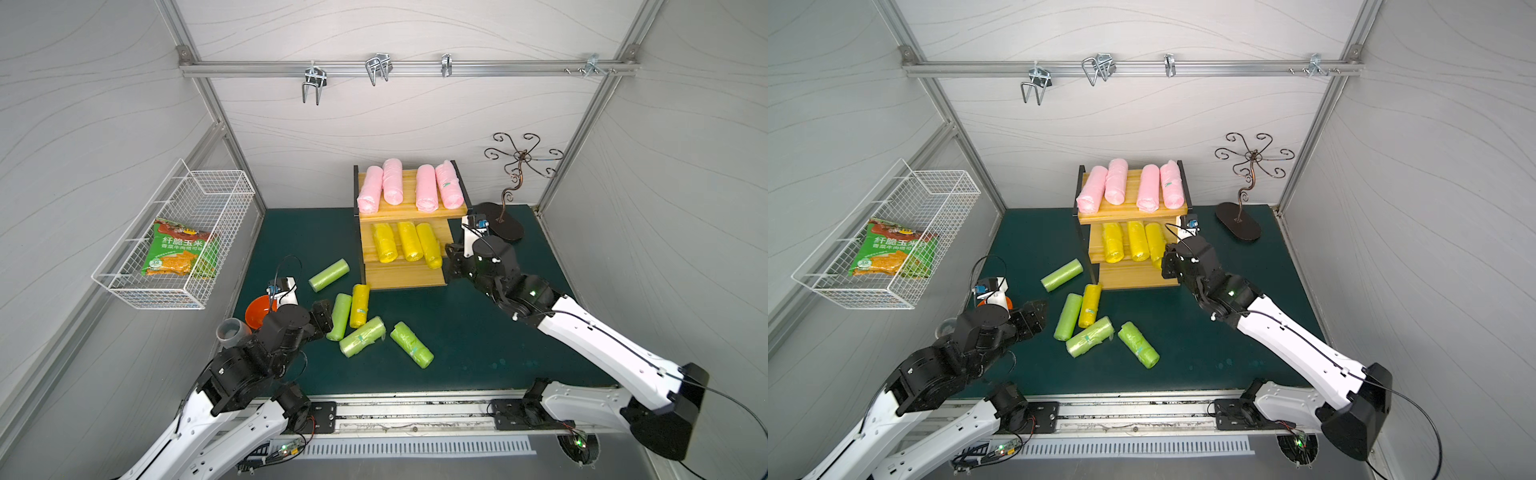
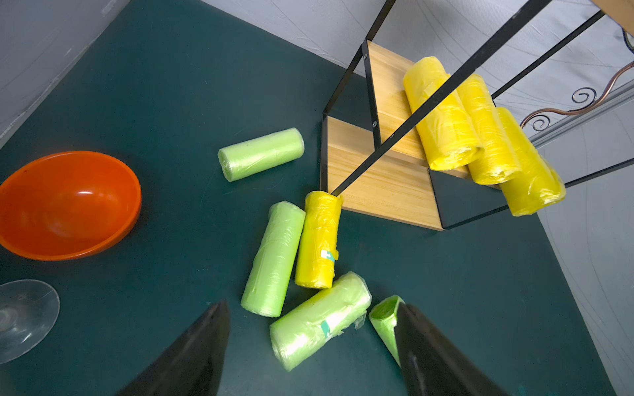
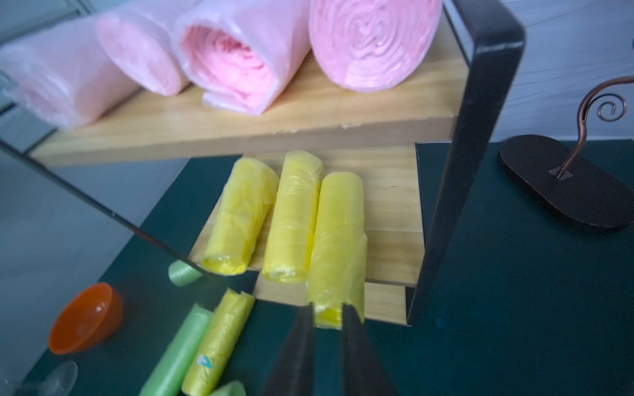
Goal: Sort the rolls of trash bags by color and place them on the shelf
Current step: Place the roll of trash bags on the shelf.
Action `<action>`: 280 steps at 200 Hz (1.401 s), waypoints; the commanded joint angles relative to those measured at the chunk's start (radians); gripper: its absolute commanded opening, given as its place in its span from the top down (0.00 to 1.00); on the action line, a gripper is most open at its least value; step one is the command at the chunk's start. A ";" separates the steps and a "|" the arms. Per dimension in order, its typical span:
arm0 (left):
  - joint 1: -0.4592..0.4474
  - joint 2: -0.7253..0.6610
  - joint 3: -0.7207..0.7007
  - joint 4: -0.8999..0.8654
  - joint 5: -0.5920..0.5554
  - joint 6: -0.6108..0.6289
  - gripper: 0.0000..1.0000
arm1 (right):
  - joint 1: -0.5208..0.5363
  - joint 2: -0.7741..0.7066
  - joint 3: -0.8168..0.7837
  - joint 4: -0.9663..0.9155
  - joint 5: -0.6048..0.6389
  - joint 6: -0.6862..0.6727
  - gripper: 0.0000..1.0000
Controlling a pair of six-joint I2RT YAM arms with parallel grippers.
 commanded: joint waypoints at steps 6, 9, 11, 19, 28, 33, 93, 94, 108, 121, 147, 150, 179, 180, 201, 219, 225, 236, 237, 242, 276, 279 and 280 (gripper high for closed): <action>0.004 -0.008 0.000 0.044 -0.002 -0.009 0.19 | -0.044 -0.048 -0.056 -0.103 -0.148 0.058 1.00; 0.004 -0.009 0.000 0.043 -0.002 -0.010 0.19 | -0.051 -0.048 -0.060 -0.106 -0.165 0.063 1.00; 0.005 -0.009 0.000 0.043 -0.002 -0.011 0.19 | -0.056 -0.049 -0.062 -0.108 -0.178 0.066 1.00; 0.004 -0.010 0.000 0.043 0.000 -0.011 0.19 | -0.079 -0.043 -0.069 -0.115 -0.230 0.077 1.00; 0.004 -0.009 0.000 0.043 0.001 -0.012 0.20 | -0.101 -0.024 -0.071 -0.124 -0.278 0.086 1.00; 0.005 -0.009 0.000 0.044 0.001 -0.013 0.20 | -0.111 -0.009 -0.070 -0.129 -0.307 0.087 1.00; 0.004 -0.018 0.008 0.029 -0.003 -0.009 0.20 | -0.137 0.121 -0.099 -0.050 -0.367 0.115 1.00; 0.004 -0.019 0.008 0.029 -0.003 -0.009 0.20 | -0.137 0.123 -0.100 -0.048 -0.367 0.115 1.00; 0.004 -0.020 0.006 0.029 -0.005 -0.007 0.20 | -0.137 0.142 -0.110 -0.016 -0.365 0.122 1.00; 0.004 -0.019 0.006 0.029 -0.006 -0.004 0.20 | -0.139 0.163 -0.117 0.018 -0.363 0.124 1.00; 0.005 -0.014 0.008 0.027 -0.008 -0.001 0.20 | -0.137 0.208 -0.110 0.053 -0.353 0.124 1.00; 0.005 -0.014 0.008 0.027 -0.008 0.000 0.20 | -0.138 0.215 -0.107 0.055 -0.352 0.122 1.00; 0.005 -0.014 0.006 0.025 -0.012 0.001 0.19 | -0.138 0.244 -0.109 0.107 -0.328 0.119 1.00; 0.004 -0.014 0.006 0.025 -0.013 0.001 0.19 | -0.137 0.244 -0.110 0.110 -0.327 0.118 1.00; 0.004 -0.013 0.006 0.025 -0.014 0.004 0.19 | -0.138 0.255 -0.117 0.147 -0.304 0.118 1.00; 0.006 -0.012 0.006 0.024 -0.016 0.006 0.19 | -0.137 0.266 -0.111 0.166 -0.294 0.116 1.00; 0.005 -0.012 0.006 0.024 -0.016 0.006 0.19 | -0.138 0.270 -0.107 0.171 -0.294 0.114 1.00; 0.004 -0.012 0.005 0.024 -0.016 0.006 0.19 | -0.139 0.280 -0.096 0.173 -0.291 0.111 1.00; 0.005 -0.012 0.005 0.025 -0.016 0.006 0.19 | -0.138 0.282 -0.094 0.173 -0.291 0.111 1.00; 0.005 -0.012 0.003 0.024 -0.016 0.005 0.19 | -0.138 0.287 -0.088 0.173 -0.291 0.106 1.00; 0.004 -0.011 -0.002 0.024 -0.012 0.000 0.19 | -0.138 0.342 -0.047 0.186 -0.291 0.090 1.00; 0.005 -0.011 -0.002 0.024 -0.013 0.000 0.19 | -0.137 0.348 -0.045 0.188 -0.291 0.090 1.00; 0.004 -0.011 -0.002 0.024 -0.013 0.000 0.19 | -0.137 0.349 -0.043 0.189 -0.291 0.090 1.00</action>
